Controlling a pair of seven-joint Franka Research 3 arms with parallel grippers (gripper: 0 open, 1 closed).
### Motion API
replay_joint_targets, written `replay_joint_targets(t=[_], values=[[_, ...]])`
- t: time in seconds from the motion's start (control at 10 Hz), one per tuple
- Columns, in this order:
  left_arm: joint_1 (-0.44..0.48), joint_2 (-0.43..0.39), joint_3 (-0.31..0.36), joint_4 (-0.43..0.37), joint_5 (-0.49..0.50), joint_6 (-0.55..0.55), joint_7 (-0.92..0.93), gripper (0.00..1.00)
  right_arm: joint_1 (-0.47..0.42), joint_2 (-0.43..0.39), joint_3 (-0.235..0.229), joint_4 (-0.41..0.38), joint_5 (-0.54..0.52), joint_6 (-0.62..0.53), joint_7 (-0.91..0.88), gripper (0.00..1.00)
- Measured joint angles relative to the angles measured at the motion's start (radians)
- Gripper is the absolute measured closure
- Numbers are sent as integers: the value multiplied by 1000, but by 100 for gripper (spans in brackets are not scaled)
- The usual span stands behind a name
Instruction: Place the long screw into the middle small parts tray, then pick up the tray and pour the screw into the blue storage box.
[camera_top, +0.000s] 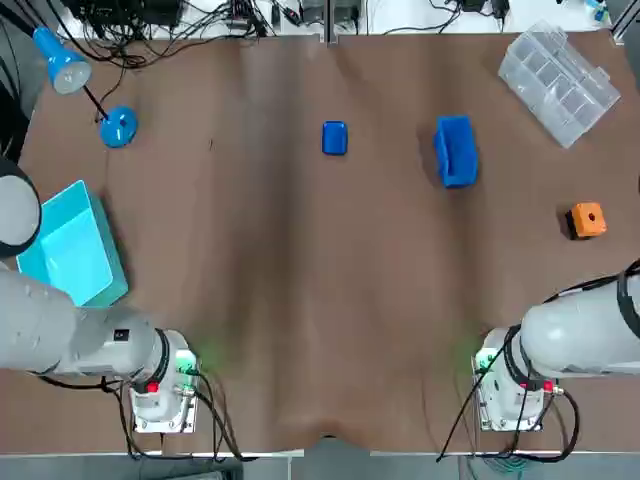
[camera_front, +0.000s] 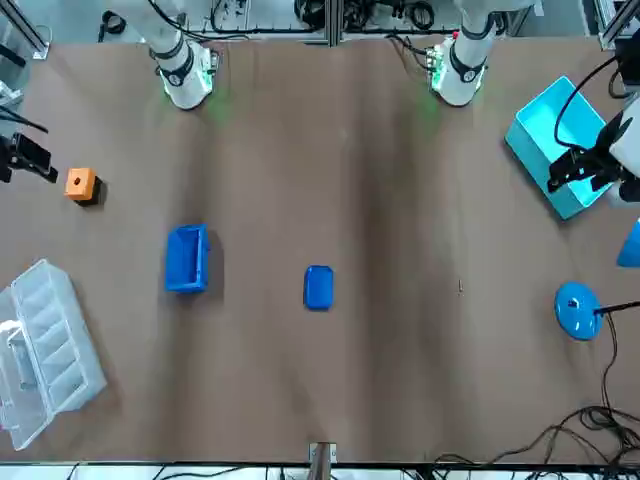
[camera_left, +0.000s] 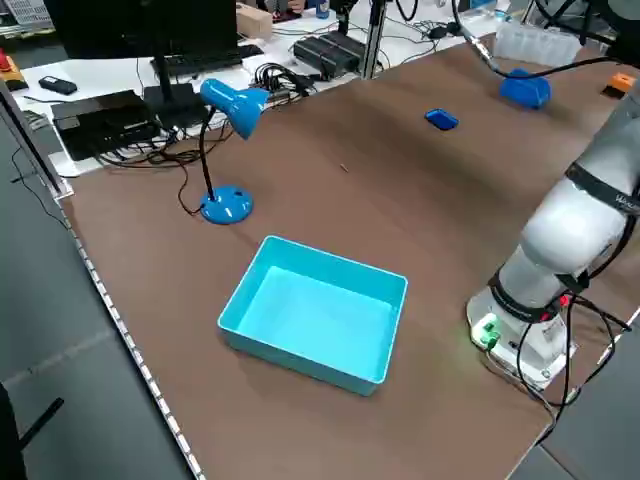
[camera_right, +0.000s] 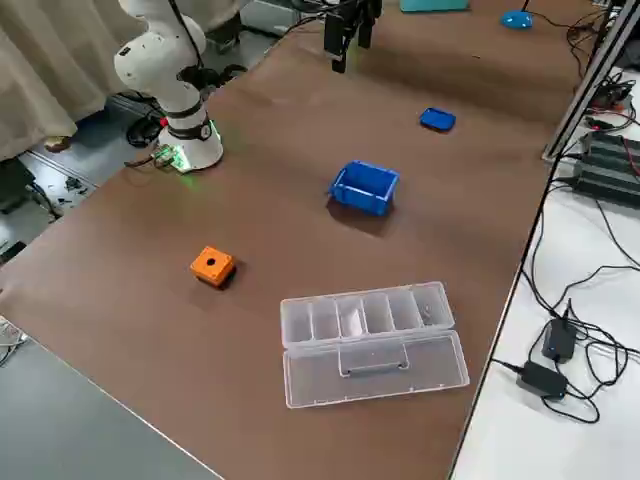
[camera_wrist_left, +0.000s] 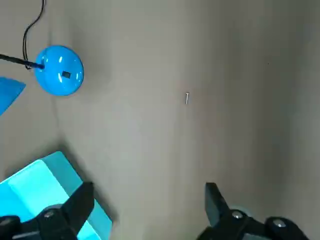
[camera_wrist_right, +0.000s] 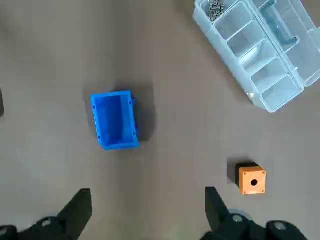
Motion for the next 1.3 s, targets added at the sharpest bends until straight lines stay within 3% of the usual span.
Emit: replay_joint_targets(t=[0.5, 0.9, 1.3], values=[[0, 0, 1, 0, -2, 0, 0, 1, 8, 0, 7, 8, 2, 0, 0, 0], [-1, 22, 1, -30, -3, 41, 0, 0, 136, 5, 14, -2, 3, 3, 1, 0], [-7, 77, -6, -132, -3, 188, 0, 0, 155, 27, 15, -119, 121, 134, 1, 0]])
